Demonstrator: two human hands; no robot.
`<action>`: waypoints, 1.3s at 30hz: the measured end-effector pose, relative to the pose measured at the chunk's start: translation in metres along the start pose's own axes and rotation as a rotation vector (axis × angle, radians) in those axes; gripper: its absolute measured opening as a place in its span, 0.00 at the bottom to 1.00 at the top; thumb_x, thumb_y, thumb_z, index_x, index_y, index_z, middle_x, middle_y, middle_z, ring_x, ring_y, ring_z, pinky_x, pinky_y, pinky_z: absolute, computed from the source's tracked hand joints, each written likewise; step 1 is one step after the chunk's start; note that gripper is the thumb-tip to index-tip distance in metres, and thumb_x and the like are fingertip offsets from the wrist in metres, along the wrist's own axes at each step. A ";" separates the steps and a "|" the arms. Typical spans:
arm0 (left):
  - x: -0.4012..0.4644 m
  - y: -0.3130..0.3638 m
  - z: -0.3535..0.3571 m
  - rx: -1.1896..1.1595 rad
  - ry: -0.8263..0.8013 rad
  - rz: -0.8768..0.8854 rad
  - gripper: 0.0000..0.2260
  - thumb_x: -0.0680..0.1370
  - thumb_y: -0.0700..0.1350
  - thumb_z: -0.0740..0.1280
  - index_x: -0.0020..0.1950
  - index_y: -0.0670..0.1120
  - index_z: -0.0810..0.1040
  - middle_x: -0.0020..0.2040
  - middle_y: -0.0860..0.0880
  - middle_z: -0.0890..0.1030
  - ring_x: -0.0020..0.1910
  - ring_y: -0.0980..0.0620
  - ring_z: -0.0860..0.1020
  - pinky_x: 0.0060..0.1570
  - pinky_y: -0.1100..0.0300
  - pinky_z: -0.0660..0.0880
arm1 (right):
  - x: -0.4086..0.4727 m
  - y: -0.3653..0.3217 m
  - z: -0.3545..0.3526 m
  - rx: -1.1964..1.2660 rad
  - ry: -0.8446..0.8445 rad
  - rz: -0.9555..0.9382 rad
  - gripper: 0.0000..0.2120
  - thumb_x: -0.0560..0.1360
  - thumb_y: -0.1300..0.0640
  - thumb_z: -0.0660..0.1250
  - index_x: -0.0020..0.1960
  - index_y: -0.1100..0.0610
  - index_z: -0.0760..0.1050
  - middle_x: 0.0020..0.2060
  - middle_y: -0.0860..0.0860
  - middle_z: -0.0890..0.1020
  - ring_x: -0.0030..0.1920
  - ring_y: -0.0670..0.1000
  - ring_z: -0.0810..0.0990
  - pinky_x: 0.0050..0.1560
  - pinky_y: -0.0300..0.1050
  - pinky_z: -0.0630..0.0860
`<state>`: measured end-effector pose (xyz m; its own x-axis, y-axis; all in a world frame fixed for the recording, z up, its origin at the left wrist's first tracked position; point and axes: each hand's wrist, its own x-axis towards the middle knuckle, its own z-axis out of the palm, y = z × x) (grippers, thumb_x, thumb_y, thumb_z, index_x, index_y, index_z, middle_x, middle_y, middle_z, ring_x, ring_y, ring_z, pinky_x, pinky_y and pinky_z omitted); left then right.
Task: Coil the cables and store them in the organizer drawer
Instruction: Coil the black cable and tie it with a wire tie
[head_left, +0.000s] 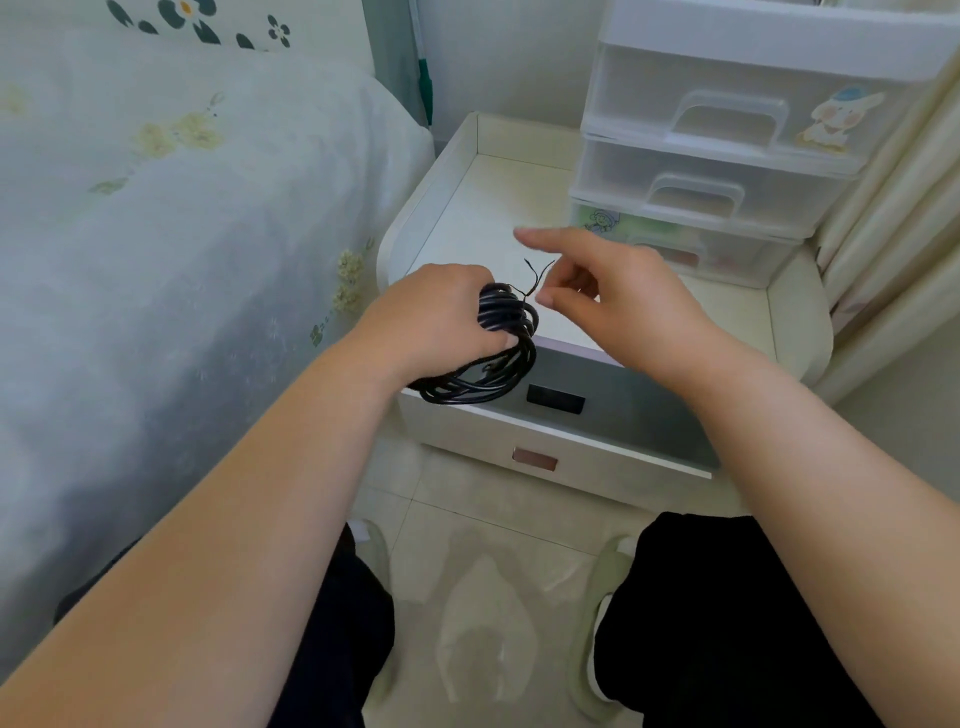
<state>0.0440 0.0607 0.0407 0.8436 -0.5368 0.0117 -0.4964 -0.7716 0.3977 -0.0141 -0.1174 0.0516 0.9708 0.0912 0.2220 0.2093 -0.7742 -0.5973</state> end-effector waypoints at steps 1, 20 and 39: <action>-0.002 -0.001 -0.003 -0.021 -0.040 0.010 0.14 0.71 0.57 0.70 0.49 0.48 0.76 0.43 0.52 0.79 0.34 0.57 0.75 0.40 0.55 0.75 | -0.002 0.002 0.000 -0.007 -0.021 -0.025 0.20 0.76 0.60 0.65 0.66 0.45 0.72 0.43 0.44 0.80 0.44 0.44 0.76 0.52 0.40 0.73; -0.013 0.008 -0.018 -0.289 -0.354 -0.002 0.11 0.71 0.56 0.73 0.46 0.53 0.77 0.24 0.49 0.78 0.31 0.53 0.79 0.35 0.63 0.71 | -0.016 0.008 0.003 0.038 0.154 -0.216 0.08 0.74 0.58 0.69 0.53 0.57 0.80 0.46 0.50 0.78 0.40 0.48 0.77 0.46 0.48 0.76; -0.019 -0.005 -0.031 -0.612 -0.823 0.144 0.10 0.70 0.47 0.74 0.47 0.45 0.77 0.43 0.45 0.86 0.23 0.54 0.72 0.33 0.61 0.75 | -0.032 -0.018 -0.007 0.119 -0.070 -0.321 0.05 0.74 0.56 0.69 0.45 0.57 0.81 0.38 0.51 0.80 0.39 0.45 0.76 0.44 0.42 0.74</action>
<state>0.0365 0.0857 0.0664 0.2693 -0.8551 -0.4430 -0.1988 -0.4994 0.8432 -0.0499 -0.1108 0.0600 0.8580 0.3644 0.3620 0.5135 -0.6213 -0.5918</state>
